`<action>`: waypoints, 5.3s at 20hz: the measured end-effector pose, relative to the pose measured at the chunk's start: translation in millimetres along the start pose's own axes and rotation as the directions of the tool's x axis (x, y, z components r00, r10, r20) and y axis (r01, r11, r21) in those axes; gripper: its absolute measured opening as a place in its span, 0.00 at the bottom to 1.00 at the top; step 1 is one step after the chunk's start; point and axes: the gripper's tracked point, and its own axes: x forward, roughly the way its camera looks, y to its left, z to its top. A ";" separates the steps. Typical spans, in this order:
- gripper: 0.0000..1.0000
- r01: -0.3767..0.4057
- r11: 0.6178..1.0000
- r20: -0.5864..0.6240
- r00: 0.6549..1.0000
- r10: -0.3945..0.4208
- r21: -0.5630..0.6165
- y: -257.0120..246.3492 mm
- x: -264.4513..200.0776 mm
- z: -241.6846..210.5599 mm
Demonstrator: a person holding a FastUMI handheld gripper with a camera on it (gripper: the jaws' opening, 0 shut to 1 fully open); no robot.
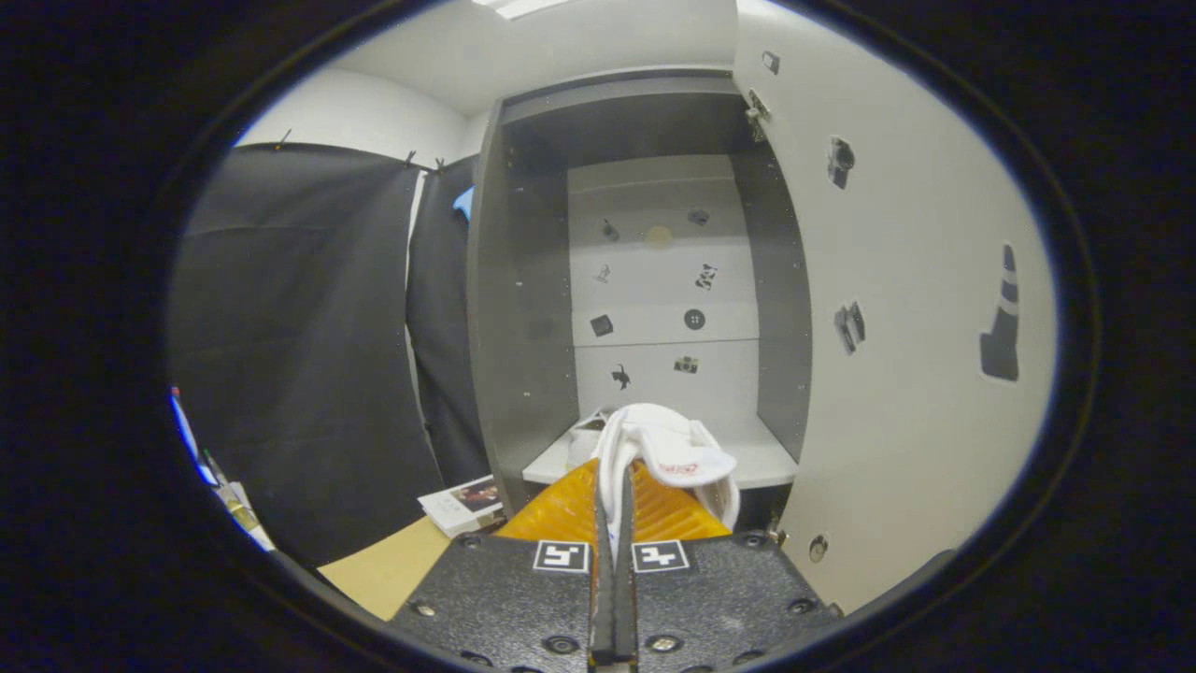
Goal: Open the shoe cabinet door, grab the shoes and put them into the shoe cabinet, then close the shoe cabinet door.
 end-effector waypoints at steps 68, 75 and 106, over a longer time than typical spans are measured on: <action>1.00 0.034 0.997 0.118 0.993 -0.026 -0.063 -16.6 -274.9 15.4; 1.00 0.061 0.997 0.149 0.987 -0.052 -0.056 -78.3 -321.3 18.4; 1.00 0.300 0.953 0.048 0.953 -0.298 -0.049 -255.8 -273.0 59.7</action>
